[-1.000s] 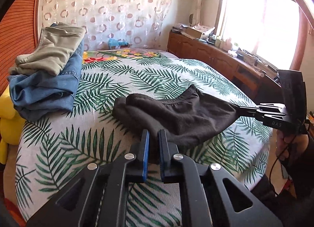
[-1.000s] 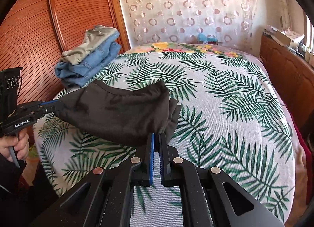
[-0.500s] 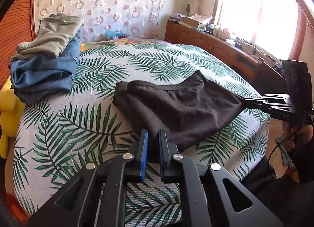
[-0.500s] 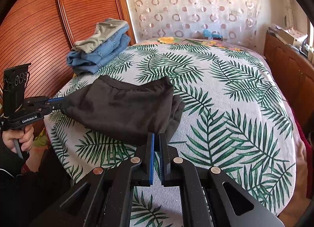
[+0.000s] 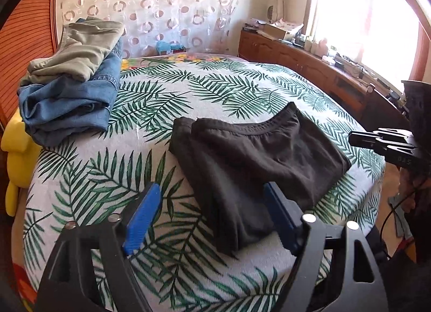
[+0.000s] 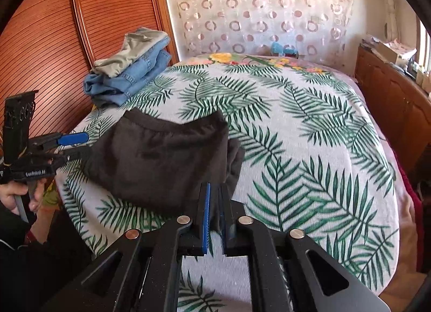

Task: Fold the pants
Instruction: 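Open the left gripper while the right gripper holds the shorts' edge, then open the right gripper and bring both grippers around the shorts' waistband, then close both grippers on the waistband of the folded black shorts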

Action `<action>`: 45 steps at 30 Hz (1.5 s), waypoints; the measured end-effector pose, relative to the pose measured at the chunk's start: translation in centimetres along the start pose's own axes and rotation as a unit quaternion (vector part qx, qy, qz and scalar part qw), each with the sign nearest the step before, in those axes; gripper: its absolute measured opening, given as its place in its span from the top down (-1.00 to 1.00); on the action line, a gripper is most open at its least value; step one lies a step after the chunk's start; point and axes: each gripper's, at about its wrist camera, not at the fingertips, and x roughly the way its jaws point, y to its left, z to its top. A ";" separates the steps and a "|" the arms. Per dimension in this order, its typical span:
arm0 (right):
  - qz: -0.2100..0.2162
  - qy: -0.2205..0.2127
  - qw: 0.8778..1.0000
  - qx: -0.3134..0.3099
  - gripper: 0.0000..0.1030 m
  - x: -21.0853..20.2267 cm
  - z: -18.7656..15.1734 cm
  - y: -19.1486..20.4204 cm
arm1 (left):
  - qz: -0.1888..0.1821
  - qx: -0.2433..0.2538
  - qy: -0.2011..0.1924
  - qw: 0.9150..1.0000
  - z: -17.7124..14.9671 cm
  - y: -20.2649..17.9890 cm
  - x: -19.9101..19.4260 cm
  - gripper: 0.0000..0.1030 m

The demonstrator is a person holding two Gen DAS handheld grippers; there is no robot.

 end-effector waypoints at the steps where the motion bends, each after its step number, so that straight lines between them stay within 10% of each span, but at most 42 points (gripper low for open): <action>1: 0.000 -0.002 1.000 -0.003 0.83 0.2 0.2 0.1 | 0.000 -0.001 0.003 1.000 0.2 0.1 0.2 -0.56; 9: -0.009 0.009 1.000 -0.020 0.26 4.1 1.9 0.8 | 0.008 -0.012 0.009 1.000 2.2 1.0 2.2 -0.56; 45: -0.042 0.043 0.998 -0.015 -0.26 9.3 3.4 0.9 | 0.017 -0.008 0.036 0.999 2.9 1.6 6.2 -0.60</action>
